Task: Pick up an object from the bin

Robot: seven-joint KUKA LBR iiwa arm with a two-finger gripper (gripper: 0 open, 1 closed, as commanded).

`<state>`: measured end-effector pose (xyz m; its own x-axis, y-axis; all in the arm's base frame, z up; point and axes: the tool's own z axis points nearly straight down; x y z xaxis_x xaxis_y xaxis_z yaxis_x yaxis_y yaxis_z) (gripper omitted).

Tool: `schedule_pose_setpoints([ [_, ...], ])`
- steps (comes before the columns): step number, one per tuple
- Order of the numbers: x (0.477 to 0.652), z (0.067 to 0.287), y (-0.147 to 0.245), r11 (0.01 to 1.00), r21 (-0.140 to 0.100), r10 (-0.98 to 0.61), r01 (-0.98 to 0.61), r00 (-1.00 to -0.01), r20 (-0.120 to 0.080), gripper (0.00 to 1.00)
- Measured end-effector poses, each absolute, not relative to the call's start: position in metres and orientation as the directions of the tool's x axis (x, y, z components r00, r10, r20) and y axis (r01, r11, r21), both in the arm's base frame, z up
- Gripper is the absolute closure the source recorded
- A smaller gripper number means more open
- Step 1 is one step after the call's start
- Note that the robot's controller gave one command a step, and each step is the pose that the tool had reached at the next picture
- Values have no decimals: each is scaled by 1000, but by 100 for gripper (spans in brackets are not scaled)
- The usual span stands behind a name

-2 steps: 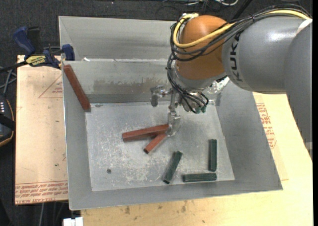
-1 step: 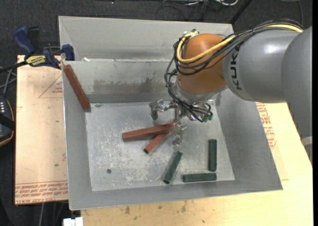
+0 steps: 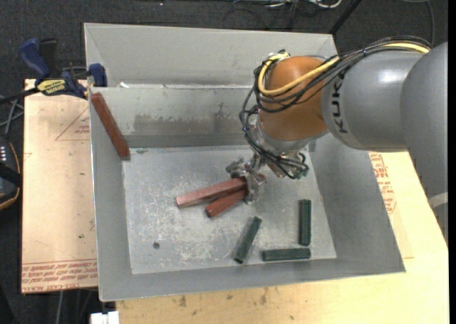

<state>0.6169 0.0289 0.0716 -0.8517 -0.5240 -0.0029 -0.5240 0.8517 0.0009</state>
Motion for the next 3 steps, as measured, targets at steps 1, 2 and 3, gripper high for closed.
schedule_pose_setpoints([
  [1, 617, 72, 29, 852, 1, -524, -524, -852, -3, 100],
  [2, 616, 74, 29, 852, 2, -524, -524, -852, -1, 100],
  [3, 613, 91, 29, 852, 6, -523, -523, -852, 6, 100],
])
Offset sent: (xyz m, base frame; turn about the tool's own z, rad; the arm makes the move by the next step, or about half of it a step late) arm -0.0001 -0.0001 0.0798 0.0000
